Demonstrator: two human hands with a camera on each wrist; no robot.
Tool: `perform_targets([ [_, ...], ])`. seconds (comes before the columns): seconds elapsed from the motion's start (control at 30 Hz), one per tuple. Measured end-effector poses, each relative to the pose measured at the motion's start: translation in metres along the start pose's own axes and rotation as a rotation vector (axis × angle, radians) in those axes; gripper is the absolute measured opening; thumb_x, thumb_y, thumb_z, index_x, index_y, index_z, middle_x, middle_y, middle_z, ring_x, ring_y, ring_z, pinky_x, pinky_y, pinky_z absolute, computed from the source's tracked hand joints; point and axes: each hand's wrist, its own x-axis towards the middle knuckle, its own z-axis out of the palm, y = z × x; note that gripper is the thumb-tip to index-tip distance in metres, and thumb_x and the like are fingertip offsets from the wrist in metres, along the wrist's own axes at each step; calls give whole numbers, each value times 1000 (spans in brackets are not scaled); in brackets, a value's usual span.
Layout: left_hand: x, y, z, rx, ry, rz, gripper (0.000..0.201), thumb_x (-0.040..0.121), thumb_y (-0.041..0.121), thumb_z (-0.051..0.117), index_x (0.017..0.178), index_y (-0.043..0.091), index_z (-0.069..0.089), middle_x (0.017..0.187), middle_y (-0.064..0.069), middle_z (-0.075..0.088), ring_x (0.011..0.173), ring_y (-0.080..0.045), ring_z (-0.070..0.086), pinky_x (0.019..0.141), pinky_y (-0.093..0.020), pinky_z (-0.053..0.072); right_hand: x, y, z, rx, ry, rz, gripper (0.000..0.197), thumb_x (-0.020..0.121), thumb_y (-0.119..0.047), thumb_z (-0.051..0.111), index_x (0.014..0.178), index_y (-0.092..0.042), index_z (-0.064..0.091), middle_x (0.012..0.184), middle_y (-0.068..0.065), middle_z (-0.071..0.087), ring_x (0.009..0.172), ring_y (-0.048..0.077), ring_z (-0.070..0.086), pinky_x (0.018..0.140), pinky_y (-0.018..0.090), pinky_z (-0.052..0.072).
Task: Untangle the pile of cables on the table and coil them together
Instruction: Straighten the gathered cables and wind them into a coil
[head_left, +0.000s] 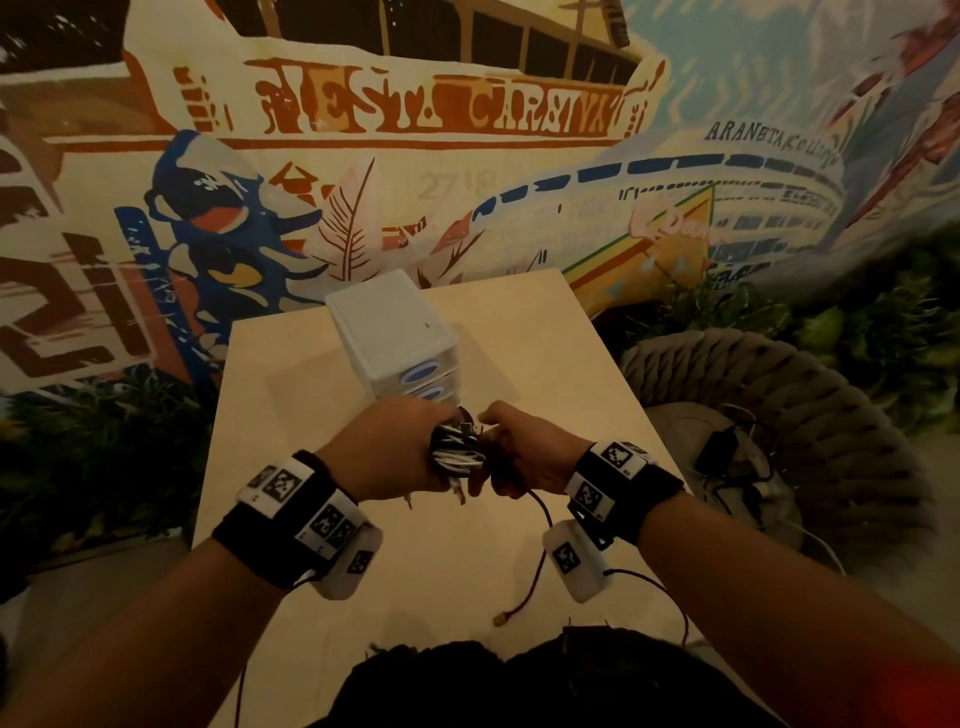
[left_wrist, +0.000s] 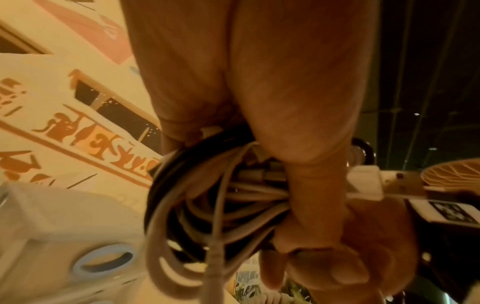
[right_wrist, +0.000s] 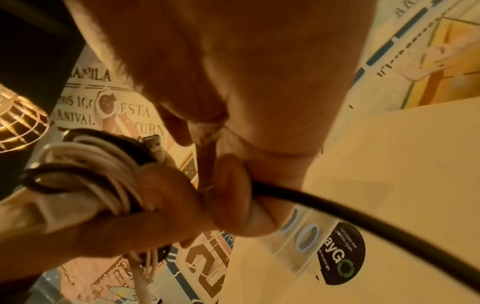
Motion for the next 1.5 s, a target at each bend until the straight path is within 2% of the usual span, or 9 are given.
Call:
perform_targets([
  [0.17, 3, 7, 11, 134, -1, -44, 45, 80, 47, 76, 118, 26, 66, 107, 7, 69, 90, -15, 68, 76, -32, 58, -2, -6, 4, -78, 14, 11, 75, 96, -74, 29, 78, -9, 61, 57, 0, 60, 52, 16, 33, 55, 30, 24],
  [0.3, 3, 12, 13, 219, -122, -118, 31, 84, 37, 69, 111, 22, 69, 98, 2, 71, 87, -17, 66, 76, -32, 55, 6, -1, -1, -251, 5, -1, 69, 91, -73, 48, 92, -7, 67, 72, 3, 63, 49, 12, 39, 52, 27, 31],
  [0.47, 3, 23, 9, 322, -187, -99, 24, 82, 40, 69, 99, 25, 62, 88, 6, 67, 71, -14, 54, 61, -26, 40, 4, 2, -9, -256, -175, 58, 30, 84, -40, 69, 98, -15, 72, 92, 0, 73, 74, 17, 62, 59, 25, 40],
  [0.63, 5, 34, 17, 370, -215, -58, 19, 83, 40, 67, 92, 24, 68, 78, 4, 68, 68, -17, 64, 62, -29, 55, 2, -4, -7, -434, -147, 100, 7, 89, -23, 76, 94, -20, 72, 86, -4, 74, 81, 14, 69, 68, 28, 50],
  [0.77, 8, 38, 24, 379, -254, -24, 20, 86, 41, 68, 89, 22, 72, 79, 3, 69, 72, -19, 66, 61, -27, 48, 9, -9, 5, -759, -41, 118, 13, 85, -26, 78, 76, -27, 69, 72, -10, 66, 70, 11, 61, 61, 24, 50],
  [0.9, 7, 36, 32, 335, -247, -56, 19, 88, 40, 66, 90, 21, 71, 80, 2, 68, 70, -19, 62, 62, -28, 49, 15, -2, 12, -883, -7, 158, 15, 85, -32, 73, 85, -17, 74, 74, -3, 65, 73, 18, 60, 64, 27, 50],
  [1.1, 0, 27, 39, 126, -48, -149, 38, 86, 55, 65, 112, 28, 57, 98, 8, 66, 85, -16, 66, 65, -28, 49, 9, -10, 3, -892, 35, 108, 20, 89, -26, 69, 70, -27, 63, 71, -4, 61, 64, 14, 55, 59, 22, 46],
  [1.33, 8, 25, 32, 171, -196, -126, 29, 85, 45, 70, 105, 25, 64, 92, 4, 70, 81, -17, 66, 64, -27, 48, 11, -19, 7, -864, -49, 136, 14, 80, -35, 82, 73, -30, 71, 60, -14, 66, 63, 6, 61, 61, 23, 51],
  [1.5, 10, 18, 35, 180, -203, -130, 26, 83, 38, 71, 103, 24, 63, 90, 5, 69, 81, -18, 66, 63, -28, 48, 21, -13, 15, -941, 66, 102, 16, 81, -30, 78, 71, -20, 72, 68, -4, 64, 64, 15, 60, 70, 31, 54],
])
